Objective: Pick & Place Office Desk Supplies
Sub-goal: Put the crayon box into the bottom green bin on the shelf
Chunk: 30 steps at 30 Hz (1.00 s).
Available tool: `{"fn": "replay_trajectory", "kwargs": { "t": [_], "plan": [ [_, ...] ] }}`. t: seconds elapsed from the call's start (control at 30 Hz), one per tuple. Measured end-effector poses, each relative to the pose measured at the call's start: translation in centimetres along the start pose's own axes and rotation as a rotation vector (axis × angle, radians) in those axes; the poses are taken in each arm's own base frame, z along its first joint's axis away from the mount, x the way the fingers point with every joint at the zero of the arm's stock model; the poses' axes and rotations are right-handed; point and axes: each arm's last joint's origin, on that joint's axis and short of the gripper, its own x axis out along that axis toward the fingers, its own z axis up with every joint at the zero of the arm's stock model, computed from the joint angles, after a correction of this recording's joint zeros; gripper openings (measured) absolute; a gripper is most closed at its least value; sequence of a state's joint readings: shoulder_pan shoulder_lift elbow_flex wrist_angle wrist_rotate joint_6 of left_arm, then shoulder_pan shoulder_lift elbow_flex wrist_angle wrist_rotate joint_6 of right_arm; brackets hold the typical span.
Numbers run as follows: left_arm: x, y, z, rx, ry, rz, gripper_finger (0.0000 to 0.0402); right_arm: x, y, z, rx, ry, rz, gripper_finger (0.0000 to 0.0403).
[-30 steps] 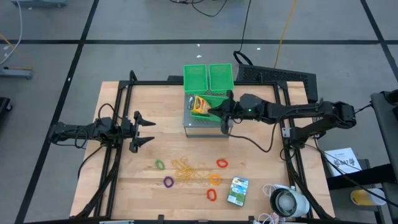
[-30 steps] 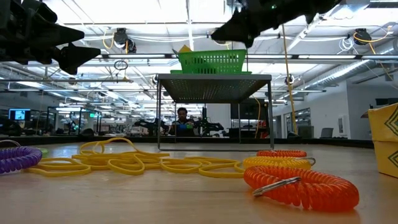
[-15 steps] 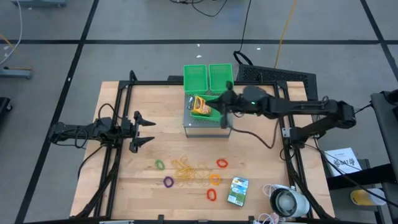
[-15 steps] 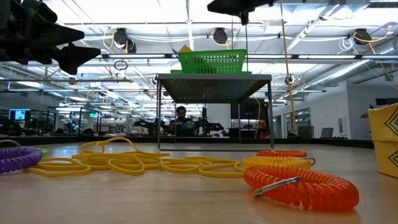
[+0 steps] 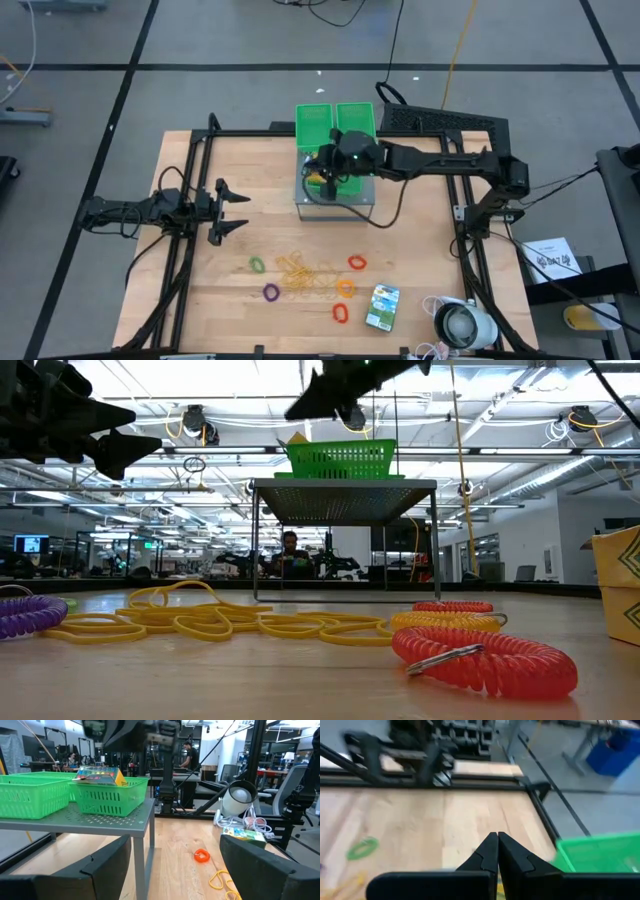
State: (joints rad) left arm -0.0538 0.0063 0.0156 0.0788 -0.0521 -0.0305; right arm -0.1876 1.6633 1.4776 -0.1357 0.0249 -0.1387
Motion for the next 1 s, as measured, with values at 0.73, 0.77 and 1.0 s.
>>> {"fn": "replay_trajectory", "kwargs": {
  "t": [0.73,0.77,1.0],
  "plan": [
    [0.0,0.0,0.0,0.000,0.000,0.000,0.0310,-6.6,2.9,1.7,-0.044,0.060,0.123,0.0000],
    [0.0,0.0,0.0,0.000,0.000,0.000,0.0310,-7.6,3.8,1.9,-0.065,0.069,0.168,0.0000],
    [0.0,0.0,0.0,0.000,0.000,0.001,0.0310,-14.7,10.1,2.3,-0.054,0.082,0.425,0.0000]
  ]
}}
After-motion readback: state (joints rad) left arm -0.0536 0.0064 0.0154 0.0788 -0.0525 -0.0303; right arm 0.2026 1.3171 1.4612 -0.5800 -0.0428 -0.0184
